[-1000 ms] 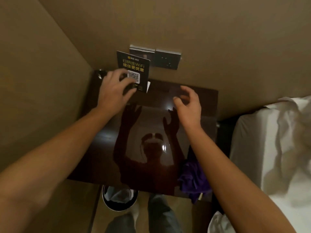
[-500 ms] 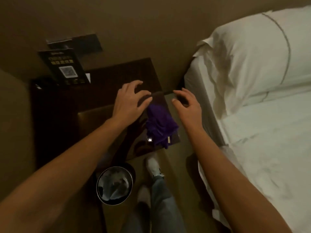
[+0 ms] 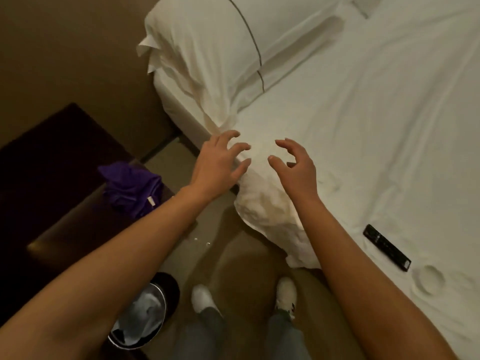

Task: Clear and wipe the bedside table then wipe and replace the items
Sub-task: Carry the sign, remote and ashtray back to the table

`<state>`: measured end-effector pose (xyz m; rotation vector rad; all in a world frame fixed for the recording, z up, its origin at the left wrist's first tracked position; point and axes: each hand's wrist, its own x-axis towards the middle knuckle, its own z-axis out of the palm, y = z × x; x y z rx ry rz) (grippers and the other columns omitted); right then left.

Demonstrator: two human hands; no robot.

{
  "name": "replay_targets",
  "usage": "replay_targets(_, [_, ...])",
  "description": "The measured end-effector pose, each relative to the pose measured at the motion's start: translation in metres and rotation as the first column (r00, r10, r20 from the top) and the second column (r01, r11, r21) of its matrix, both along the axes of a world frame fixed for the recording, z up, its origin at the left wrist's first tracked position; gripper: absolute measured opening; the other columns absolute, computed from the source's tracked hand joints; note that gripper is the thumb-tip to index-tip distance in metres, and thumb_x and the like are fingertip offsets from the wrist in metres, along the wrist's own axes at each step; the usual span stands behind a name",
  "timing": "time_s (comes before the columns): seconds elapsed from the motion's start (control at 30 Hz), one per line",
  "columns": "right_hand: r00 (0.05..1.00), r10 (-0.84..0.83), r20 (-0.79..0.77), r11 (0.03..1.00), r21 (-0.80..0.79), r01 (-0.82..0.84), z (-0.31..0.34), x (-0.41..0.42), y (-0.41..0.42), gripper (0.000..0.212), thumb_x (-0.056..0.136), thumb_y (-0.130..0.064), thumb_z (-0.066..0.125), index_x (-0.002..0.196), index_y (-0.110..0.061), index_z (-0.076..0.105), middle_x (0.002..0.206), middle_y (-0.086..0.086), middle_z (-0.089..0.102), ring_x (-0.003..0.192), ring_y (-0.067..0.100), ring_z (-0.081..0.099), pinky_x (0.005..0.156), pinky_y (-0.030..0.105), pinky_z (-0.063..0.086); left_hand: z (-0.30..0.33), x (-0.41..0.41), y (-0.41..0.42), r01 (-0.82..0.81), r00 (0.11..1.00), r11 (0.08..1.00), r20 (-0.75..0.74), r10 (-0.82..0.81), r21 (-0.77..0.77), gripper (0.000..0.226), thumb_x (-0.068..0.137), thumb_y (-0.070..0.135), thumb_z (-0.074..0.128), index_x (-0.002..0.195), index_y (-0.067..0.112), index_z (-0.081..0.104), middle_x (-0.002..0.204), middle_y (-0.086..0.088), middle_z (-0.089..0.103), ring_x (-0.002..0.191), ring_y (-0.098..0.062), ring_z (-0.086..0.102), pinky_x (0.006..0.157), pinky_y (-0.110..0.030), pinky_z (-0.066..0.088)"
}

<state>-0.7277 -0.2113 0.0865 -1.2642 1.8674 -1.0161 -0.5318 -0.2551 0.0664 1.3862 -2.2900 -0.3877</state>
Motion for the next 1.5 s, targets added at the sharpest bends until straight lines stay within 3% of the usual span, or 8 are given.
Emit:
replay_targets(0.23, [0.972,-0.235,0.018,0.971,0.038,0.235,-0.012,-0.152,0.074,0.039,0.089,-0.032,0.072,0.126,-0.033,0.064,0.125,-0.027,0.055,0.119,-0.005,0.05,0.108,0.036,0.049,-0.013,-0.165,0.038,0.282,0.958,0.959,0.047,-0.282,0.026,0.03,0.096,0.034,0.065,0.122,0.019,0.07,0.139,-0.008,0.058,0.124,-0.033,0.054,0.099,-0.047,0.046])
replay_targets(0.53, [0.887,-0.453,-0.09,0.88,0.116,0.461,-0.027,-0.327,0.188,0.044,0.089,-0.027,0.072,0.131,-0.026,0.062,0.138,-0.01,0.057,0.129,0.009,0.05,0.11,0.042,0.046,-0.025,-0.355,0.094,0.518,0.844,0.851,0.115,-0.524,0.085,0.035,0.095,0.034,0.066,0.125,0.018,0.068,0.138,-0.009,0.058,0.122,-0.035,0.054,0.096,-0.047,0.046])
replay_targets(0.67, [0.805,-0.538,-0.249,0.783,0.205,0.587,-0.051,-0.384,0.242,0.046,0.086,-0.028,0.072,0.131,-0.023,0.063,0.142,-0.003,0.056,0.134,0.019,0.048,0.107,0.031,0.04,-0.046,-0.415,0.124,0.592,0.771,0.779,0.137,-0.622,0.208,0.04,0.093,0.034,0.069,0.129,0.018,0.066,0.136,-0.008,0.059,0.127,-0.033,0.052,0.099,-0.045,0.047])
replay_targets(0.77, [0.769,-0.499,-0.398,0.687,0.359,0.632,-0.077,-0.413,0.277,0.06,0.083,-0.033,0.072,0.139,-0.021,0.057,0.152,0.004,0.047,0.142,0.027,0.04,0.113,0.041,0.038,-0.068,-0.448,0.145,0.634,0.694,0.703,0.164,-0.701,0.322,0.046,0.094,0.035,0.068,0.136,0.02,0.06,0.141,-0.005,0.055,0.132,-0.028,0.047,0.101,-0.041,0.049])
replay_targets(0.87, [0.811,-0.378,-0.446,0.636,0.512,0.577,-0.106,-0.426,0.306,0.076,0.083,-0.041,0.075,0.15,-0.022,0.044,0.161,0.008,0.035,0.148,0.03,0.033,0.117,0.048,0.036,-0.096,-0.471,0.16,0.663,0.599,0.648,0.255,-0.759,0.375,0.051,0.095,0.034,0.067,0.141,0.02,0.055,0.144,-0.004,0.051,0.134,-0.027,0.045,0.107,-0.039,0.042])
replay_targets(1.1, [0.841,-0.187,-0.508,0.665,0.565,0.489,-0.156,-0.436,0.317,0.09,0.076,-0.053,0.076,0.151,-0.022,0.038,0.154,0.008,0.043,0.142,0.033,0.04,0.112,0.047,0.038,-0.142,-0.49,0.165,0.646,0.482,0.625,0.401,-0.779,0.438,0.055,0.092,0.032,0.066,0.144,0.022,0.051,0.137,-0.008,0.052,0.126,-0.03,0.047,0.106,-0.043,0.041])
replay_targets(1.27, [0.826,-0.151,-0.544,0.635,0.587,0.503,-0.166,-0.438,0.307,0.097,0.075,-0.052,0.076,0.154,-0.023,0.03,0.15,0.009,0.043,0.134,0.033,0.044,0.104,0.049,0.04,-0.15,-0.494,0.161,0.65,0.492,0.632,0.399,-0.774,0.422,0.049,0.093,0.032,0.064,0.139,0.017,0.055,0.13,-0.01,0.055,0.12,-0.032,0.048,0.103,-0.044,0.042])
replay_targets(1.5, [0.782,-0.141,-0.607,0.585,0.586,0.56,-0.152,-0.441,0.292,0.096,0.066,-0.059,0.079,0.142,-0.014,0.04,0.137,0.015,0.048,0.123,0.038,0.048,0.097,0.05,0.043,-0.134,-0.482,0.155,0.646,0.565,0.639,0.301,-0.768,0.417,0.048,0.094,0.029,0.069,0.139,0.016,0.058,0.126,-0.011,0.056,0.117,-0.031,0.05,0.099,-0.042,0.042])
